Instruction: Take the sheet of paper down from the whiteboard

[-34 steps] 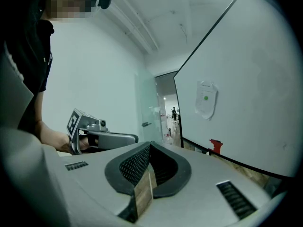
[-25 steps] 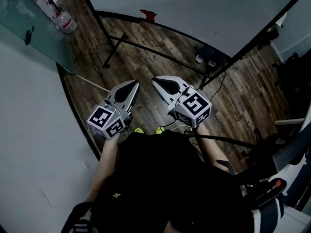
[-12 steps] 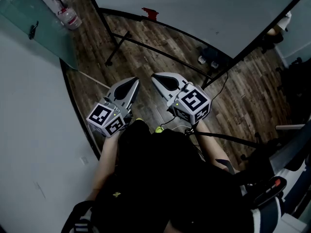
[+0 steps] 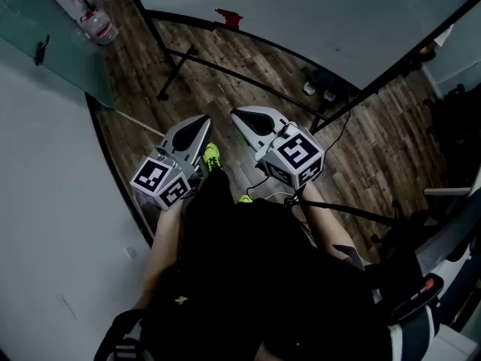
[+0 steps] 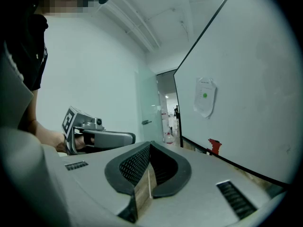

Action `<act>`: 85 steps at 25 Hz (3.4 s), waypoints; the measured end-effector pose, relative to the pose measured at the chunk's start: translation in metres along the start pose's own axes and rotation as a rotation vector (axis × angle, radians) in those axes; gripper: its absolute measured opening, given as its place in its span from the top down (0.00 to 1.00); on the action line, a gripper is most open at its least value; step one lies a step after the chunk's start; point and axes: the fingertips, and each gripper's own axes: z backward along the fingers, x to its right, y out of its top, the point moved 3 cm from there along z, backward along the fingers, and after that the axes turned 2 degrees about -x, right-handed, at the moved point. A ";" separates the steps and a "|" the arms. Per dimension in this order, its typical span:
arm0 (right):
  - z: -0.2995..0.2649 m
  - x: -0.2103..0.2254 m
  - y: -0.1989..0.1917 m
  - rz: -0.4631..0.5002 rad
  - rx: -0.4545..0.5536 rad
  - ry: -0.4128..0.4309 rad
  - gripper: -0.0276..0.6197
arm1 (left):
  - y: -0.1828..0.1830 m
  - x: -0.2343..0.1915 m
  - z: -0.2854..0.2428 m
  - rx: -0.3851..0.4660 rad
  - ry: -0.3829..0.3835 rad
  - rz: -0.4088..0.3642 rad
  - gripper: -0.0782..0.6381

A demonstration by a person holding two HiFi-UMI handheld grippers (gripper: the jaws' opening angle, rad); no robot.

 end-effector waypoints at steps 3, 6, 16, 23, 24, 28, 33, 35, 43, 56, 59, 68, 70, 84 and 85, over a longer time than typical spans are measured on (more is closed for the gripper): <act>-0.015 0.011 0.004 0.001 -0.001 -0.006 0.93 | 0.006 -0.020 -0.012 0.004 -0.009 -0.007 0.91; -0.033 0.026 0.011 0.008 -0.003 -0.021 0.93 | 0.015 -0.043 -0.025 0.010 -0.022 -0.032 0.91; -0.094 0.085 0.030 -0.016 0.012 -0.097 0.93 | 0.047 -0.114 -0.074 -0.008 -0.054 -0.085 0.91; -0.134 0.111 0.045 -0.027 0.013 -0.127 0.93 | 0.066 -0.155 -0.093 -0.008 -0.089 -0.082 0.91; -0.140 0.113 0.047 -0.028 0.011 -0.129 0.93 | 0.067 -0.160 -0.095 -0.008 -0.095 -0.076 0.91; -0.161 0.125 0.049 -0.036 -0.003 -0.145 0.93 | 0.068 -0.182 -0.104 -0.011 -0.120 -0.051 0.91; -0.189 0.143 0.052 -0.043 -0.009 -0.170 0.93 | 0.071 -0.215 -0.116 -0.013 -0.134 -0.024 0.91; -0.201 0.150 0.056 -0.045 -0.006 -0.174 0.93 | 0.076 -0.226 -0.122 -0.012 -0.140 -0.026 0.91; -0.238 0.176 0.077 -0.018 0.024 -0.236 0.93 | 0.096 -0.267 -0.143 -0.006 -0.195 -0.042 0.91; -0.257 0.197 0.099 0.036 0.024 -0.280 0.93 | 0.117 -0.291 -0.165 0.007 -0.252 -0.093 0.91; -0.256 0.205 0.109 0.073 0.016 -0.301 0.93 | 0.127 -0.295 -0.172 0.019 -0.244 -0.115 0.91; -0.256 0.231 0.134 0.095 0.034 -0.302 0.91 | 0.154 -0.294 -0.198 0.048 -0.243 -0.167 0.91; -0.257 0.234 0.138 0.106 0.037 -0.303 0.91 | 0.159 -0.295 -0.200 0.054 -0.239 -0.183 0.91; -0.249 0.256 0.176 0.220 0.061 -0.400 0.86 | 0.186 -0.293 -0.230 0.084 -0.247 -0.271 0.81; -0.247 0.258 0.178 0.223 0.062 -0.410 0.85 | 0.188 -0.293 -0.232 0.089 -0.245 -0.272 0.79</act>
